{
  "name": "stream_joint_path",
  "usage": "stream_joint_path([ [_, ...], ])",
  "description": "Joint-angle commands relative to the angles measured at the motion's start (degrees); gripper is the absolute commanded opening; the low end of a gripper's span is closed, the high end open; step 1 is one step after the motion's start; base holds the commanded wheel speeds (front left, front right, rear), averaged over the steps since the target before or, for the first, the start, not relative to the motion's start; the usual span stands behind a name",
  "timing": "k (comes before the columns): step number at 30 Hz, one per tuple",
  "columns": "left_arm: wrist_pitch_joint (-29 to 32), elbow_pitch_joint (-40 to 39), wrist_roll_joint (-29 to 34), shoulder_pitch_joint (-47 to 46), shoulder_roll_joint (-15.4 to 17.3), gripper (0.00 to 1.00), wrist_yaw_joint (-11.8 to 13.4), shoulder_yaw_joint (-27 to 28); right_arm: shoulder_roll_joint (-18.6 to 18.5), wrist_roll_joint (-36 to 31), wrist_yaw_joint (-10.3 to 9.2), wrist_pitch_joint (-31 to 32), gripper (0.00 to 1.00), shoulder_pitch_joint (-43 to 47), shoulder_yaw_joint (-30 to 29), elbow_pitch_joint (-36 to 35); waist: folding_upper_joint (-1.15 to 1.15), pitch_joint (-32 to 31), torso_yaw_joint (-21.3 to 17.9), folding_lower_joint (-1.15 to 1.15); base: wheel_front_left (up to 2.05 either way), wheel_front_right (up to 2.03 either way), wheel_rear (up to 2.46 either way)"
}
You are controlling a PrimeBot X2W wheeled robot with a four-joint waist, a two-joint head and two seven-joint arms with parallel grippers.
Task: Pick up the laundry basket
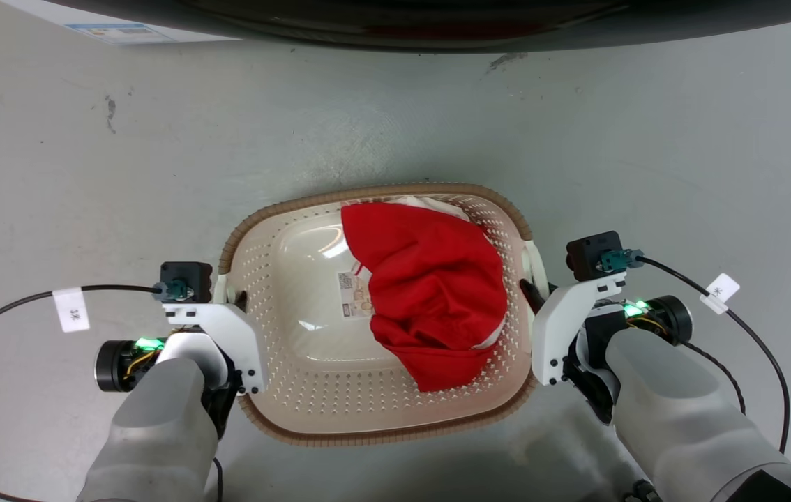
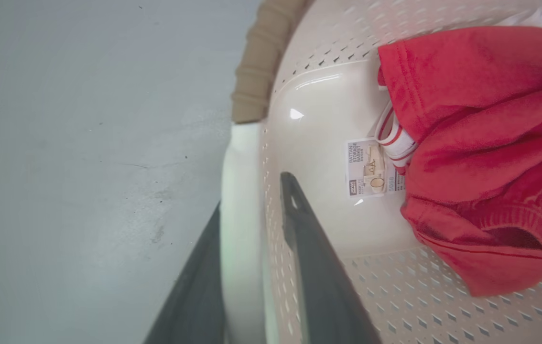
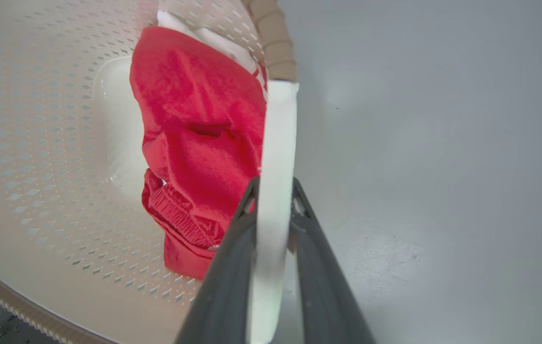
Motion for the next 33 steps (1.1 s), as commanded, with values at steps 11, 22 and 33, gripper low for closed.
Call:
stream_joint_path([
  [11,1.8,-0.7,-4.7,0.8,-1.3,0.00,-0.1,-4.0,0.3,2.2,0.00,0.7,0.00,0.7,2.4,1.0,0.00,-2.4,0.8,-0.01,0.00,0.00,0.00],
  [22,10.6,-1.0,-10.8,2.8,-3.7,0.00,-0.3,-7.9,0.7,6.1,0.13,6.2,0.00,4.0,3.8,0.3,0.00,-11.6,1.9,-0.01,0.00,0.00,0.00],
  [33,21.9,-2.3,-16.5,5.0,-4.2,0.00,-0.4,-12.1,1.0,10.6,0.34,17.6,0.00,6.8,6.0,-0.1,0.00,-22.1,1.4,-0.01,0.00,0.00,0.00],
])
